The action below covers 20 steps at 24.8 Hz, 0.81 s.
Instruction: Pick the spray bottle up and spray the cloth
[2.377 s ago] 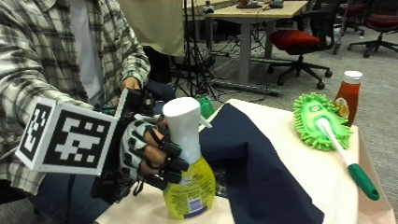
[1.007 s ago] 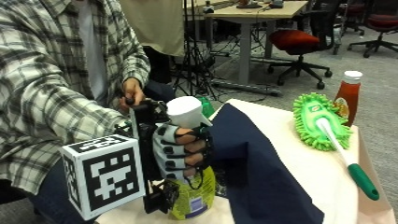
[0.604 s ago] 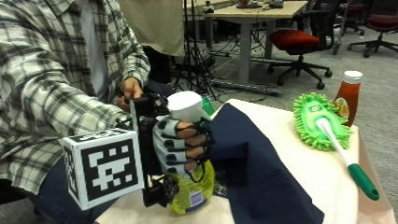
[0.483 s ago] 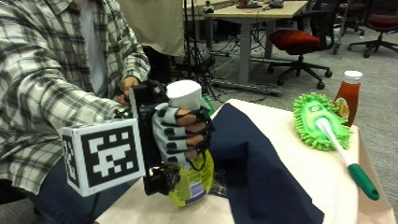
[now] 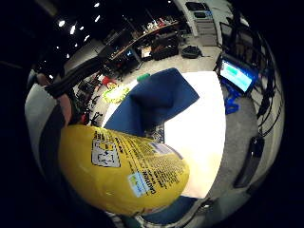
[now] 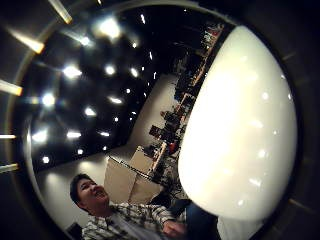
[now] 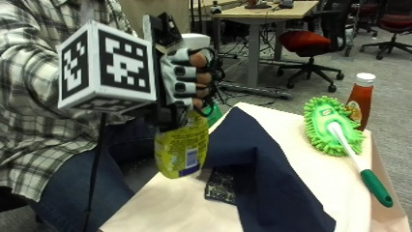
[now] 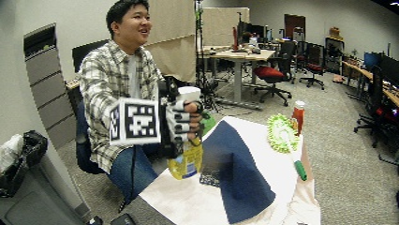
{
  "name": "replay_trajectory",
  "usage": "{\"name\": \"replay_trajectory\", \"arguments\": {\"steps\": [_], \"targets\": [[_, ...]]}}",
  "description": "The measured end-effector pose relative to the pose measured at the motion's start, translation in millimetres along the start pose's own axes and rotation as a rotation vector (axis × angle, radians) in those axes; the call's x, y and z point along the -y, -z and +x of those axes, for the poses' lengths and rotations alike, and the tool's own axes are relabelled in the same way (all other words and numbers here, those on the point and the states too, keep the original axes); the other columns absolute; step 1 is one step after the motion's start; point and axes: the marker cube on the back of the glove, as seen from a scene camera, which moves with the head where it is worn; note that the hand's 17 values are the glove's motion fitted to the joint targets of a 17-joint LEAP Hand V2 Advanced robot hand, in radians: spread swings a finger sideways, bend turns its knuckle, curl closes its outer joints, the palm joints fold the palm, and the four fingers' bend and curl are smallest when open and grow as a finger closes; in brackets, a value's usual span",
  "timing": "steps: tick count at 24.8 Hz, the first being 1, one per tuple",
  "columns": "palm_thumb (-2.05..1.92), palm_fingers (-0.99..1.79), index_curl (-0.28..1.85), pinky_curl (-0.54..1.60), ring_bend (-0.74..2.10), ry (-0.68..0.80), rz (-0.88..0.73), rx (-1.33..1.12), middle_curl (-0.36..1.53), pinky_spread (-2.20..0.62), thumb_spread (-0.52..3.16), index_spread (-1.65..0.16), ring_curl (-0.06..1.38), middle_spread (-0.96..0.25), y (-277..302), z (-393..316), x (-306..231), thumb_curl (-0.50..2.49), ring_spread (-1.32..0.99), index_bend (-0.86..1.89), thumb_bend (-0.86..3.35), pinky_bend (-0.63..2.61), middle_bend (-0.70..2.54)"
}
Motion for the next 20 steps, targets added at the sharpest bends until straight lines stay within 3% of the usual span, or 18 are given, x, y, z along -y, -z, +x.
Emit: {"name": "replay_trajectory", "arguments": {"steps": [8, 20], "targets": [[1.13, 1.23, 0.48, 0.41, 0.54, 0.047, -0.161, -0.135, 0.53, -0.08, 0.24, -0.29, 0.47, -0.17, -2.1, -41.3, 7.4, 0.71, -0.20, 0.18, -0.03, 0.35, 0.50], [1.13, 1.23, 0.51, 0.41, 0.55, 0.005, -0.285, -0.306, 0.54, -0.09, 0.22, -0.29, 0.48, -0.17, -15.8, -34.2, 16.5, 0.73, -0.20, 0.18, -0.03, 0.36, 0.51]]}}
